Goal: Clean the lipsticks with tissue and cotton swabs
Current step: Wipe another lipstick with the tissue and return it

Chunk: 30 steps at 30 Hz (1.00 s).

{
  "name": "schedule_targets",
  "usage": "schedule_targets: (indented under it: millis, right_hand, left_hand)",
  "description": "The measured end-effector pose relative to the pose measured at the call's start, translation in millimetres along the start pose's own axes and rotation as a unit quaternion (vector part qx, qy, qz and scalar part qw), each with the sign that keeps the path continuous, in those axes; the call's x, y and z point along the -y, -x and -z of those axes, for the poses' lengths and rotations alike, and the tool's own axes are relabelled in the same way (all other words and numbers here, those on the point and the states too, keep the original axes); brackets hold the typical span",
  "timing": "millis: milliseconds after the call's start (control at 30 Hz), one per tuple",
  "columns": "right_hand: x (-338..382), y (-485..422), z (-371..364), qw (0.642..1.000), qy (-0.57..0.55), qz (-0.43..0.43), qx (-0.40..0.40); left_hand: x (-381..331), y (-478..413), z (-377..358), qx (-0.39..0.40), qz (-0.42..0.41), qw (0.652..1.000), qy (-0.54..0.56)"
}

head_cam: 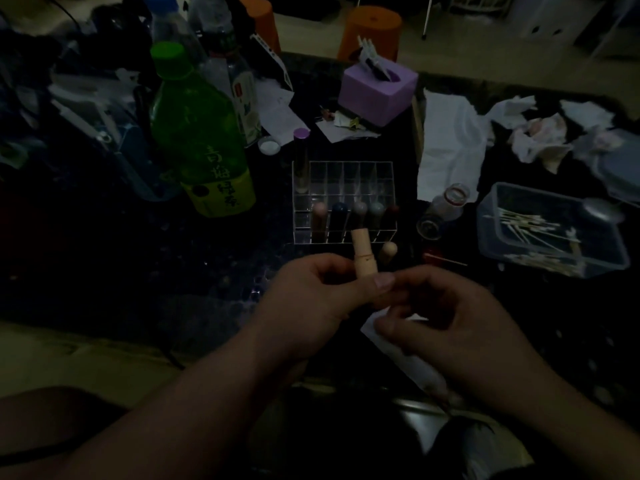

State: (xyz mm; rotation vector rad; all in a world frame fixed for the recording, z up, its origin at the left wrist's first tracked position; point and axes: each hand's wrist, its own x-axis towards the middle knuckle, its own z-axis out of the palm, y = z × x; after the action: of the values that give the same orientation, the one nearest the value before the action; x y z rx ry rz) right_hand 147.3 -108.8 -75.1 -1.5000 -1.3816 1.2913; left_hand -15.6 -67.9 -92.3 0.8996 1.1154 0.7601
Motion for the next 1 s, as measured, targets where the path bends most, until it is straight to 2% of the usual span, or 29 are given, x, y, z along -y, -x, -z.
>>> schedule_targets:
  millis: [133,267,333,533,800,867,900,933,1000]
  right_hand:
    - [-10,4,-15,0.994,-0.01,0.008,-0.106]
    - [-10,4,-13,0.985,-0.014,0.018,-0.171]
    - [-8,4,-11,0.983,-0.022,0.025,-0.18]
    - [-14,2,-7,0.984,0.036,0.041,-0.171]
    - [-21,-1,-7,0.982,0.05,0.08,-0.161]
    - [-21,-1,-8,0.991,-0.026,0.039,-0.128]
    - [-19,-2,-9,0.989,-0.104,-0.005,-0.103]
    - [-17,-2,-12,0.973,-0.213,-0.057,-0.065]
    - [-11,-4,-15,0.897,-0.414,-0.156,0.008]
  left_hand:
    - [2,2,-10,0.03,0.041,0.996,0.078]
    - [1,1,-12,0.07,0.025,0.997,0.017]
    - [-2,0,-11,0.074,0.004,0.997,0.001]
    - [-12,-3,-8,-0.007,-0.053,0.997,0.062]
    - [-13,-2,-8,-0.025,-0.106,0.994,0.016]
    - [-14,-2,-8,-0.019,-0.124,0.991,0.041]
    - [-15,-1,-8,-0.013,-0.13,0.99,0.056]
    - [-15,-1,-8,-0.008,-0.134,0.989,0.062]
    - [-15,1,-9,-0.003,-0.145,0.988,0.049]
